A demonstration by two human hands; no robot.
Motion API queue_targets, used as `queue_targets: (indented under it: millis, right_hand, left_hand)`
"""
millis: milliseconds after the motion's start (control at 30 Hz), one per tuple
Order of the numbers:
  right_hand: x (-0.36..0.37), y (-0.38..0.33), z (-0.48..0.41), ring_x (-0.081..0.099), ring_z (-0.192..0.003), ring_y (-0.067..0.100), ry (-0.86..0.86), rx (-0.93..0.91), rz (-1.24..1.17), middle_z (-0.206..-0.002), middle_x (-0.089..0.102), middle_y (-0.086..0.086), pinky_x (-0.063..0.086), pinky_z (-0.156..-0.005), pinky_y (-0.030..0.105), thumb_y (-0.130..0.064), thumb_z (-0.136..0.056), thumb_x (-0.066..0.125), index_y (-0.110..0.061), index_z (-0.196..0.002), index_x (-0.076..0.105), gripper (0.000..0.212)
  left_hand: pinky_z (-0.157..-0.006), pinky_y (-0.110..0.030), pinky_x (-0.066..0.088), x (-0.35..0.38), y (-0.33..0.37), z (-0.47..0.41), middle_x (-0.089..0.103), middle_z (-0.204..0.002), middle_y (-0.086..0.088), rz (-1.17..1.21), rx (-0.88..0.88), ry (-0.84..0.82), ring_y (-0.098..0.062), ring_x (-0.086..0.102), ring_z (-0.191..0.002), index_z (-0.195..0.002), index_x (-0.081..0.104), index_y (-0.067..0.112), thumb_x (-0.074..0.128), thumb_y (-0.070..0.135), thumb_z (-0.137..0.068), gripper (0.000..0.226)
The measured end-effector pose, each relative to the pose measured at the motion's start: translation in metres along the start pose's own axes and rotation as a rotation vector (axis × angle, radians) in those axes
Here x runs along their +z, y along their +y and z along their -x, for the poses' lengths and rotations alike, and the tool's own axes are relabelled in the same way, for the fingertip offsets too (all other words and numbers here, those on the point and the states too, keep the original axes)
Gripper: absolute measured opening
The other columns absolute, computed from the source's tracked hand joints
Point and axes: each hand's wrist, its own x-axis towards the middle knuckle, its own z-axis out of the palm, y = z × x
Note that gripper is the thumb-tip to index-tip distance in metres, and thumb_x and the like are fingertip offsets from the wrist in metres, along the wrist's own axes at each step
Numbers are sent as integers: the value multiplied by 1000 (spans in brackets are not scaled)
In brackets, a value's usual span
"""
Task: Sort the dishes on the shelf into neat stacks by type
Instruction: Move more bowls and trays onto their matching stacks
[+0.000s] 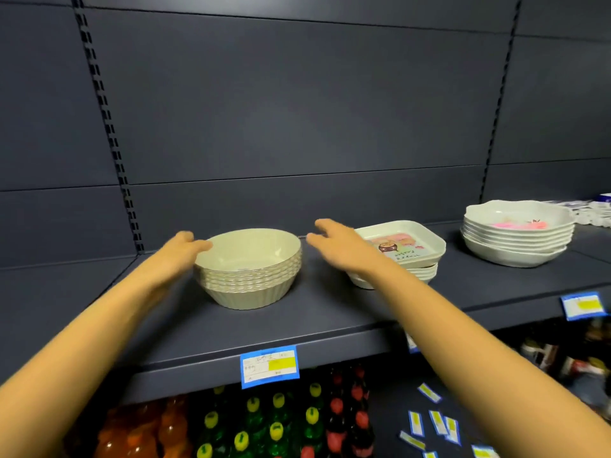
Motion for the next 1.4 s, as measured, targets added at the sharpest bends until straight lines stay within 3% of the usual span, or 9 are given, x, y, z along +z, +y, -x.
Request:
queue_targets:
  millis: [100, 267, 500, 567, 700, 833, 1000, 1167, 1400]
  right_hand:
    - [-49, 38, 3, 36, -139, 25, 142, -14, 67, -151, 38, 9, 27, -110, 29, -18, -98, 40, -7, -143, 37, 46]
    - [-103, 114, 6, 30, -143, 24, 150, 159, -15, -156, 29, 9, 23, -114, 32, -13, -98, 38, -6, -148, 26, 52]
    - [-94, 166, -6, 55, -120, 24, -44, 318, -368, -128, 59, 6, 36, -111, 41, -19, -95, 35, -11, -115, 57, 30]
    - [-90, 171, -9, 58, -114, 25, -59, 319, -451, -119, 64, 7, 39, -109, 41, -17, -95, 33, -14, -109, 59, 30]
    - [-80, 171, -10, 58, -107, 25, -92, 306, -516, -116, 62, 8, 42, -100, 33, -11, -94, 32, -18, -87, 55, 25]
    - [-78, 167, -13, 57, -115, 30, -113, 281, -488, -121, 62, 13, 44, -100, 35, -2, -89, 31, -12, -99, 54, 27]
    - [-88, 164, -11, 58, -114, 27, -157, 211, -409, -123, 62, 10, 45, -86, 30, -4, -91, 35, -4, -111, 60, 32]
    - [-141, 173, 0, 37, -140, 18, -5, 51, -170, -151, 39, 2, 26, -112, 28, -22, -97, 44, -11, -144, 39, 48]
    - [-231, 234, 10, 43, -133, 21, 313, -5, -4, -145, 46, 4, 29, -106, 25, -13, -96, 45, -12, -138, 47, 42]
  left_hand:
    - [-116, -37, 25, 16, 29, 14, 29, -156, -1, -85, 179, 126, -20, 28, -144, -147, 30, 14, 46, 21, -96, 54]
    - [-94, -21, 29, 84, 80, 30, 51, -128, 8, 59, 281, -75, -7, 46, -115, -134, 51, 19, 47, 17, -95, 38]
    - [-119, -35, 21, 179, 74, 7, 27, -157, -4, 138, -95, -235, -23, 27, -144, -148, 27, 9, 52, 38, -89, 71]
    - [-117, -36, 27, 190, 65, 1, 42, -148, -11, 249, -199, -268, -25, 41, -135, -140, 39, 2, 65, 45, -68, 88]
    - [-75, -22, 45, 205, 69, 9, 61, -105, -15, 416, -256, -202, -18, 58, -79, -89, 56, 5, 38, 5, -95, 18]
    - [-70, -21, 43, 214, 69, 11, 63, -90, -10, 383, -203, -187, -15, 56, -73, -111, 56, 1, 33, -10, -90, 32]
    - [-79, -26, 47, 213, 73, 13, 65, -107, -14, 265, -214, -181, -24, 60, -90, -127, 52, -7, 40, -4, -90, 38]
    - [-121, -37, 21, 214, 90, 23, 21, -159, -4, -19, 66, 50, -21, 26, -145, -150, 19, 14, 44, 19, -97, 59]
    - [-113, -31, 31, 279, 151, 28, 34, -154, 1, -100, 280, -88, 3, 49, -126, -145, 33, 16, 46, 24, -96, 51]
